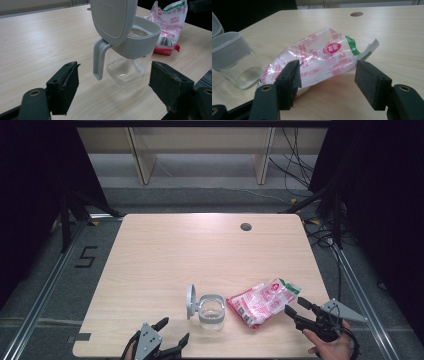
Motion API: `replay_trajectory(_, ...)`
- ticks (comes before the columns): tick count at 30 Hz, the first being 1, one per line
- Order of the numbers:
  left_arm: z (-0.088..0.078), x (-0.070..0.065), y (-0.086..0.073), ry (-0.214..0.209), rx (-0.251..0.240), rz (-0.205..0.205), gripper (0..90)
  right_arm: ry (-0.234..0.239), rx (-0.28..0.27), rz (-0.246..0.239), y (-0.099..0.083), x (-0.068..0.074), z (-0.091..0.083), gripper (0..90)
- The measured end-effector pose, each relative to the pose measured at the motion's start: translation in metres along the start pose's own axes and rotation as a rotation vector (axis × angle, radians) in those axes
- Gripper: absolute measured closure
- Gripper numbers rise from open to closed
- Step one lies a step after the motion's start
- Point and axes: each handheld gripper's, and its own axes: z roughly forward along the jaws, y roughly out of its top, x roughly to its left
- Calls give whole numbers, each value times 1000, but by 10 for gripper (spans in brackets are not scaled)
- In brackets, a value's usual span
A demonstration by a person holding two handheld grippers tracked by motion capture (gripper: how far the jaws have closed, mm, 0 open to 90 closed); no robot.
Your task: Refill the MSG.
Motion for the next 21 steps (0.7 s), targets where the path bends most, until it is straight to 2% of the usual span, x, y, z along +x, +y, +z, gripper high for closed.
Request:
replay_trajectory(1,1,0,-1,-7,-6,-4,226,-17,24,-31,0,-4,0,362)
replay_trajectory(2,1,0,-1,-7,-6,-4,226,-17,24,-31,0,-4,0,362)
replay_trajectory(3,2,-3,-1,2,4,-22,226,-2,18,2,-1,-4,1,357)
replay_trajectory(5,2,-3,-2,1,6,-28,226,-5,23,-4,-2,-4,2,355)
replay_trajectory(6,2,-3,-2,0,5,-29,226,7,19,20,-3,-3,5,349)
replay_trajectory(7,2,-3,-3,0,7,-29,226,-18,46,-14,-2,-7,7,344)
replay_trajectory(8,2,-2,-3,0,7,-17,226,-18,46,-14,-2,-7,7,344)
replay_trajectory(9,3,-2,-3,-7,4,-2,226,4,47,1,-3,-7,9,343)
replay_trajectory(10,3,-3,-3,-1,8,-19,226,-10,48,12,-3,-6,13,339)
replay_trajectory(11,3,-4,-3,1,7,-18,226,-3,49,-3,-2,-7,15,339)
replay_trajectory(13,2,-5,-4,-3,7,-11,226,-14,67,9,-2,-5,18,337)
replay_trajectory(15,2,-6,-5,-5,14,-12,226,-5,68,0,-1,-6,20,336)
replay_trajectory(17,1,-7,-6,-7,11,-6,226,6,84,45,0,-1,26,331)
replay_trajectory(20,-1,-6,-5,-1,14,4,226,5,81,35,1,-2,32,334)
replay_trajectory(21,0,-6,-5,3,8,-15,225,27,70,44,0,-4,36,334)
